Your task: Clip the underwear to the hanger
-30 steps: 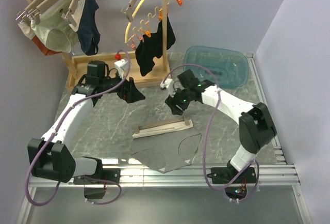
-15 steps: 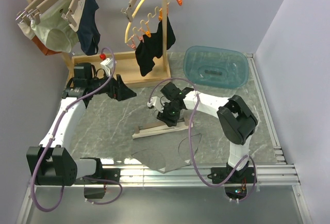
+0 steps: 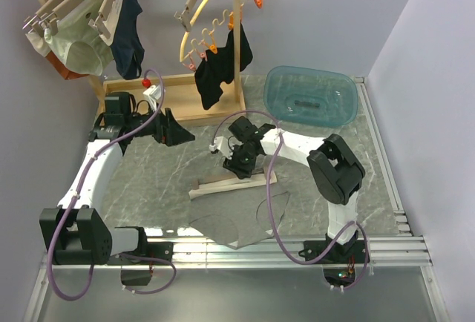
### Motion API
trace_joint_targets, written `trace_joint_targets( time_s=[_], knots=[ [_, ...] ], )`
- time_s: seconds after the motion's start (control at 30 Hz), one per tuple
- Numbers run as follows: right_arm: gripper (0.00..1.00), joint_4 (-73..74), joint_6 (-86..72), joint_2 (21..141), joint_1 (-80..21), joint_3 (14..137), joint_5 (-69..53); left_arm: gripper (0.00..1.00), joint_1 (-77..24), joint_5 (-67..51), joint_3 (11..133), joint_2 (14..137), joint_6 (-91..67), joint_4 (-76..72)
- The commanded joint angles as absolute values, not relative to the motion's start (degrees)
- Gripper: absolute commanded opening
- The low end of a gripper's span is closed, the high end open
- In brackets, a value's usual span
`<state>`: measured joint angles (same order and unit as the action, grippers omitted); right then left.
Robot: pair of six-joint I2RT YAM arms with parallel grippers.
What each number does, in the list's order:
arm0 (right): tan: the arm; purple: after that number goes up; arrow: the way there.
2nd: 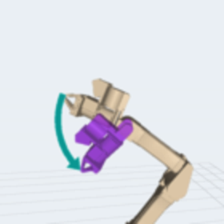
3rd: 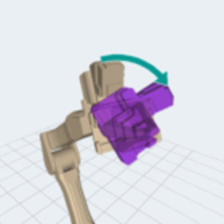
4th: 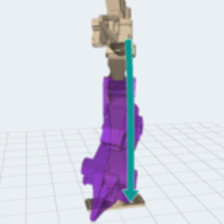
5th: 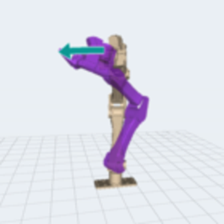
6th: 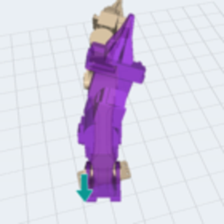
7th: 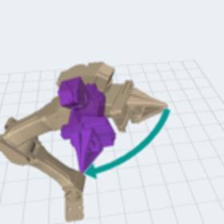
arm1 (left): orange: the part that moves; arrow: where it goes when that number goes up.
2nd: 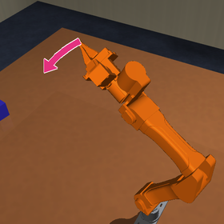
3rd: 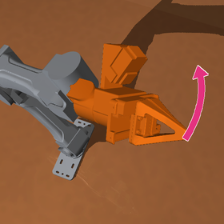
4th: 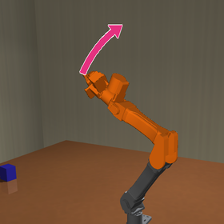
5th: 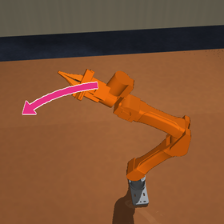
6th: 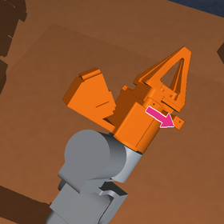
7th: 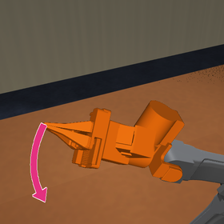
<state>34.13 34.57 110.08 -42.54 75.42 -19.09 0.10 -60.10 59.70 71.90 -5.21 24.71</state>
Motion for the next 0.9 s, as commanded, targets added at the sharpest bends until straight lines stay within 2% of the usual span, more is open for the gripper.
trace_joint_targets(
  time_s=[0.0, 0.23, 0.33, 0.37, 0.43, 0.47, 0.5, 0.8, 0.87],
  knots=[
    [0.51, 34.01, 34.72, 111.62, -42.54, 78.13, -19.43, 0.99, 1.32, -62.14, 59.5, 71.89, -5.1, 23.64],
    [0.5, 35.51, 37.09, 113.29, -42.63, 78.13, -17.58, 0.99, 4.92, -64.16, 58.8, 72.68, -12.39, 19.25],
    [0.36, 36.21, 37.79, 113.64, -42.71, 78.13, -16.88, 0.99, 5.45, -63.03, 59.32, 72.69, -13.27, 19.6],
    [0.26, 36.12, 37.88, 113.38, -42.71, 77.44, -16.79, 0.99, 5.45, -61.63, 59.41, 72.42, -13.97, 19.77],
    [0.14, 34.46, 37.62, 111.28, -42.8, 76.38, -16.96, 0.99, 5.36, -58.37, 59.94, 72.25, -14.68, 21.43],
    [0.03, 34.02, 37.44, 110.31, -42.8, 75.77, -16.96, 0.99, 5.45, -57.58, 60.38, 72.25, -14.07, 22.49],
    [0.0, 33.58, 37.35, 108.39, -42.89, 75.59, -16.96, 0.99, 5.45, -56.44, 60.99, 72.16, -13.63, 24.41],
    [0.0, 27.43, 41.74, 93.01, -46.4, 70.49, -10.13, 0.99, 5.36, -49.05, 62.23, 67.51, -6.77, 29.35],
    [0.0, 25.5, 43.15, 89.58, -47.81, 68.92, -8.18, 0.99, 5.36, -50.35, 63.45, 68.2, -1.8, 33.63]
  ],
)
